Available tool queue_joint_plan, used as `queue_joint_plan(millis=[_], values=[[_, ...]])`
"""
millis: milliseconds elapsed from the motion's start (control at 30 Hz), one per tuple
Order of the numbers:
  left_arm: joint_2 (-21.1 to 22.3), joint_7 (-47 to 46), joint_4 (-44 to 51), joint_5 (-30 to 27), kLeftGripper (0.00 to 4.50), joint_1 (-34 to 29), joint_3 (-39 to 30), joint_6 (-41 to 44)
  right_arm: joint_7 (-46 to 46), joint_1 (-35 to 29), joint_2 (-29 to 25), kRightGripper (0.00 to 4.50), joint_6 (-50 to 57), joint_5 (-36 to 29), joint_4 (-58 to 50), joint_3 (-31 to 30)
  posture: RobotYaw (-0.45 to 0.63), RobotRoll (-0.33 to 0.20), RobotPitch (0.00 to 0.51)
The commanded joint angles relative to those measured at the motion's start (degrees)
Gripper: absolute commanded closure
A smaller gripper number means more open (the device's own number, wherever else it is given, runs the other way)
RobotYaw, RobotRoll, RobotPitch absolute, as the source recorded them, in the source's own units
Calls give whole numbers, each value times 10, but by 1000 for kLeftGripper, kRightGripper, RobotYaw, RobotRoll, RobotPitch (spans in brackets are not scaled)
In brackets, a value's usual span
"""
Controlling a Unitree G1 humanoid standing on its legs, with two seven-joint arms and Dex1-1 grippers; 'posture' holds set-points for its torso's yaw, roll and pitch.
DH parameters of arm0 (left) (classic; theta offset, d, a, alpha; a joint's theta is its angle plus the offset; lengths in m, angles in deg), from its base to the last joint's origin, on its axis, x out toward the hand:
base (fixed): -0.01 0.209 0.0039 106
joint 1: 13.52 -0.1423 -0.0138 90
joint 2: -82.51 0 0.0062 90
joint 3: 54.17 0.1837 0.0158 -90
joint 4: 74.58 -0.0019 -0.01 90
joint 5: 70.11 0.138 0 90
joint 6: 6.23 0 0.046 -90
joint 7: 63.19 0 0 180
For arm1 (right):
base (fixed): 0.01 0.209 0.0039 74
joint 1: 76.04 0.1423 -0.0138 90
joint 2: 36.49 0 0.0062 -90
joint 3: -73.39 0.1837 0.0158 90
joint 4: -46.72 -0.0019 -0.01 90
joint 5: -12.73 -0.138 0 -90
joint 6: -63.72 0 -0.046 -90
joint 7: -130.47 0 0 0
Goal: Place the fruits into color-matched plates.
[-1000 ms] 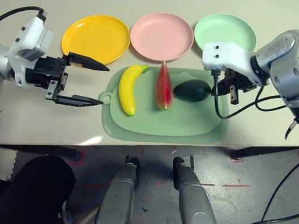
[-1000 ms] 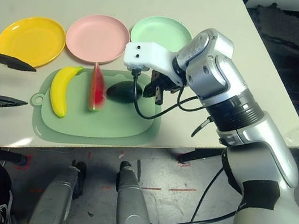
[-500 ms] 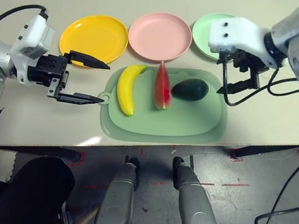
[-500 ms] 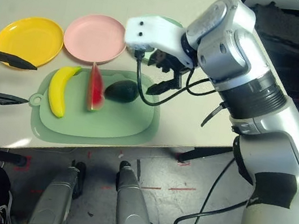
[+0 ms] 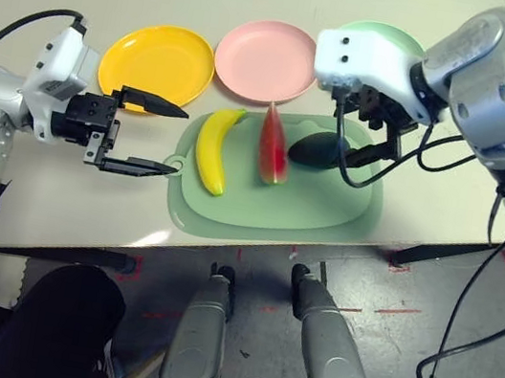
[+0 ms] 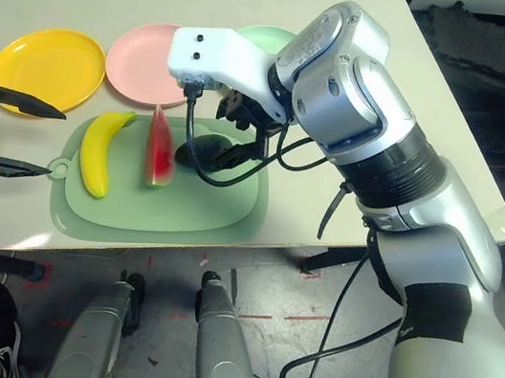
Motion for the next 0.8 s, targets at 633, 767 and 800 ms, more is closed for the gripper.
queue_joint_plan(millis=[633,767,800], values=[[6,6,4,-1,0,-9,-5,1,-27,-39,15,10,-35,0,14,-38,-64,0,328],[6,6,7,-2,0,-10,-6,2,-38,-40,25,10,-49,6,36,-39,-60,0,330],[7,6,8,-2,0,-10,-6,3,-39,-41,27,10,-51,6,40,-39,-60,0,330]])
